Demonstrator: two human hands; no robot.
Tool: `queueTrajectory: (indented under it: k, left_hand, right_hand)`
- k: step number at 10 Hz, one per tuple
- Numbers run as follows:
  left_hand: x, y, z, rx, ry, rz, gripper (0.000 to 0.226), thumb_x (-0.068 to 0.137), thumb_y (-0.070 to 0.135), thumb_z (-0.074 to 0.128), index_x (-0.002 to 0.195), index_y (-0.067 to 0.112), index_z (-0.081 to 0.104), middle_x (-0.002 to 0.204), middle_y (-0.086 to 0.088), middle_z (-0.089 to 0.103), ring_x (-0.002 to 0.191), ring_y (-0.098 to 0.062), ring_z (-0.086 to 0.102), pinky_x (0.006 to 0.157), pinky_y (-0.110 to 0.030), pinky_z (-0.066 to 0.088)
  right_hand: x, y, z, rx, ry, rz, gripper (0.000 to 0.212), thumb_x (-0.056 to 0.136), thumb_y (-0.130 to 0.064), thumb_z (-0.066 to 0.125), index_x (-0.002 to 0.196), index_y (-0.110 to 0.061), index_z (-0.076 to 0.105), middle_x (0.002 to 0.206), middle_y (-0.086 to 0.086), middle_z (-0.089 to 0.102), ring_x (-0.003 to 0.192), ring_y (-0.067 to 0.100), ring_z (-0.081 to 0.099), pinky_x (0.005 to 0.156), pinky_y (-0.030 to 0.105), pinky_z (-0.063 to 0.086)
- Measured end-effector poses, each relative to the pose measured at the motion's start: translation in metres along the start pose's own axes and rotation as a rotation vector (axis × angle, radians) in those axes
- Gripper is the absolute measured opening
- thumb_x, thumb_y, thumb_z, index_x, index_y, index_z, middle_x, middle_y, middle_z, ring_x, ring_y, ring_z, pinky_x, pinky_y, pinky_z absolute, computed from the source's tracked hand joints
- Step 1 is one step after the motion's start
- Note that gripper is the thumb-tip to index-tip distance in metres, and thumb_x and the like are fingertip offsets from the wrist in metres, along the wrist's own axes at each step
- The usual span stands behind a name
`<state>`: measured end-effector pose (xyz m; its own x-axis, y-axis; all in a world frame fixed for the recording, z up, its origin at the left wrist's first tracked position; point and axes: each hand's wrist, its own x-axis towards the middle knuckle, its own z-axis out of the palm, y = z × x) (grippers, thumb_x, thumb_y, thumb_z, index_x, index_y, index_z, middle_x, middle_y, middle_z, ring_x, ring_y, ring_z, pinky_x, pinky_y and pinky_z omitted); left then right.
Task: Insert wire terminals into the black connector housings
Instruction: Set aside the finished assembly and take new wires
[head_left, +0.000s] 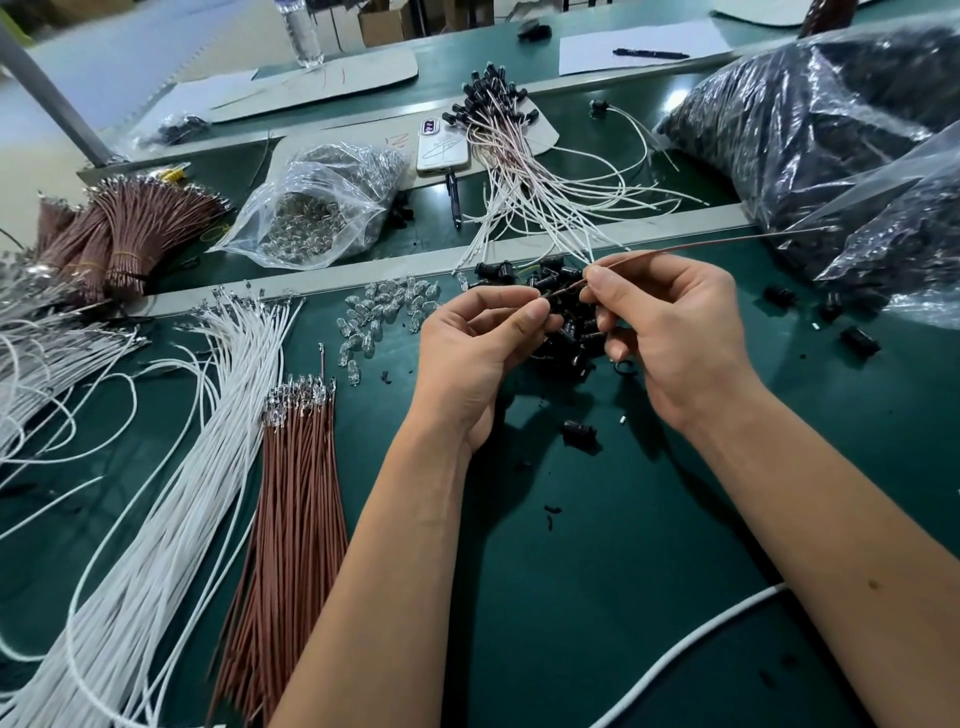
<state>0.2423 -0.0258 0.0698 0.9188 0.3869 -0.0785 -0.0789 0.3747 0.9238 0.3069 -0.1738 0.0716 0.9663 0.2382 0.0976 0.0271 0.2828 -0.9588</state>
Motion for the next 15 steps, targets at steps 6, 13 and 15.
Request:
queueTrajectory:
  k: [6, 13, 15]
  left_hand:
    - [-0.0013, -0.0010, 0.0034, 0.014, 0.055, 0.055, 0.026, 0.075, -0.011, 0.080, 0.091, 0.006, 0.069, 0.090, -0.018, 0.075, 0.086, -0.032, 0.074, 0.075, -0.028, 0.060]
    - [-0.0013, -0.0058, 0.0059, 0.090, 0.046, 0.147, 0.025, 0.072, -0.013, 0.081, 0.081, 0.007, 0.069, 0.083, -0.008, 0.076, 0.074, -0.018, 0.071, 0.078, -0.028, 0.060]
    - [-0.0019, -0.0073, 0.0084, 0.141, 0.043, 0.152, 0.024, 0.072, -0.013, 0.082, 0.081, 0.005, 0.069, 0.084, -0.010, 0.076, 0.072, -0.016, 0.071, 0.075, -0.026, 0.059]
  right_hand:
    - [-0.0017, 0.0021, 0.0032, -0.003, -0.001, 0.002, 0.006, 0.093, -0.002, 0.073, 0.088, -0.005, 0.073, 0.074, 0.008, 0.071, 0.054, 0.013, 0.052, 0.040, 0.021, 0.039]
    - [0.0005, 0.0053, 0.0042, 0.099, 0.027, 0.154, 0.008, 0.094, 0.000, 0.070, 0.088, -0.004, 0.071, 0.071, 0.006, 0.069, 0.051, 0.009, 0.048, 0.040, 0.017, 0.035]
    - [0.0001, 0.0061, 0.0052, 0.111, 0.032, 0.127, 0.009, 0.094, 0.000, 0.070, 0.086, -0.004, 0.070, 0.069, 0.006, 0.068, 0.049, 0.009, 0.047, 0.038, 0.018, 0.035]
